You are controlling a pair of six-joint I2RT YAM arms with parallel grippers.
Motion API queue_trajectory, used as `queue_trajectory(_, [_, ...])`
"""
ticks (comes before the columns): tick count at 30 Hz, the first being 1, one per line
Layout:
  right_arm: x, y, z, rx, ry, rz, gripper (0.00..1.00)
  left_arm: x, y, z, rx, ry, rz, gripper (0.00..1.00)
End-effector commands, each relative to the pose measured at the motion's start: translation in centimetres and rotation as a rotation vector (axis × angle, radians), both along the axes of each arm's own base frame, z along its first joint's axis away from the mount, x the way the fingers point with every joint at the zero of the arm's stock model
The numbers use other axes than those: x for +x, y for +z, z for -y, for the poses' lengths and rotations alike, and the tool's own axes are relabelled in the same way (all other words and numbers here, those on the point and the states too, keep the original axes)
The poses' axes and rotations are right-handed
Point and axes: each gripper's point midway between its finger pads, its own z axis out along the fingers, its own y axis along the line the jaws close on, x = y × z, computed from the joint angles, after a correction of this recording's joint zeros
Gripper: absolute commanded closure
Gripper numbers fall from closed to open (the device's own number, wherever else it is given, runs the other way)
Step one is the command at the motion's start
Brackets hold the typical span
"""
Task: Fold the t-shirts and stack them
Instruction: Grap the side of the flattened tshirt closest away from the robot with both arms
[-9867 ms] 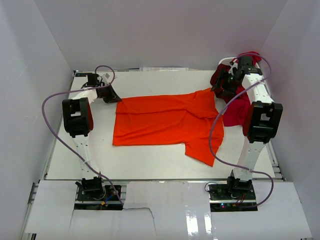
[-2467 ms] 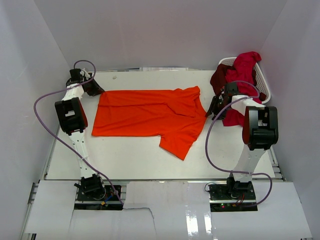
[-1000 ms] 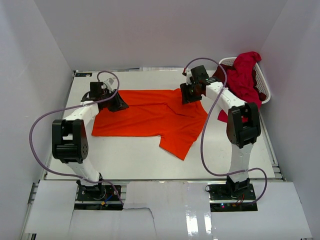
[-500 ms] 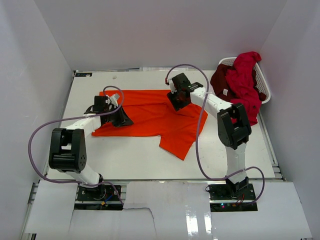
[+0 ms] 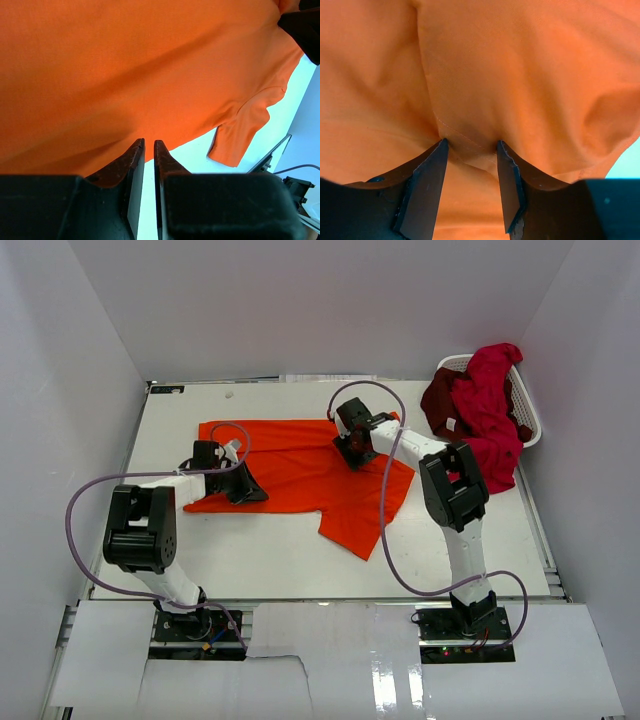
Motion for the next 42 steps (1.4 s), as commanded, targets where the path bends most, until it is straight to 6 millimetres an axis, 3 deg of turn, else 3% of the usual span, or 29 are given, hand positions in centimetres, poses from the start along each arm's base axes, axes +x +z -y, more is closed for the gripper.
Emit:
queue_trajectory(1, [1.7, 1.1, -1.2, 0.026, 0.003, 0.061, 0.5, 0.0, -0.1, 0.1, -0.002, -0.014, 0.005, 0.76])
queue_trajectory(18, [0.7, 2.2, -3.3, 0.001, 0.063, 0.131, 0.51, -2.8, -2.1, -0.1, 0.002, -0.008, -0.108, 0.85])
queue_trajectory(27, [1.6, 2.6, -3.1, -0.039, 0.058, 0.175, 0.53, -3.8, -1.4, -0.2, 0.008, -0.018, -0.108, 0.86])
queue_trajectory(34, [2.5, 2.8, -2.4, -0.086, 0.043, 0.215, 0.62, -5.0, -1.1, -0.2, 0.003, -0.027, -0.117, 0.87])
queue_trajectory(42, [2.3, 2.8, -2.6, -0.077, 0.052, 0.208, 0.67, -4.7, -0.6, 0.0, -0.01, -0.033, -0.109, 0.87])
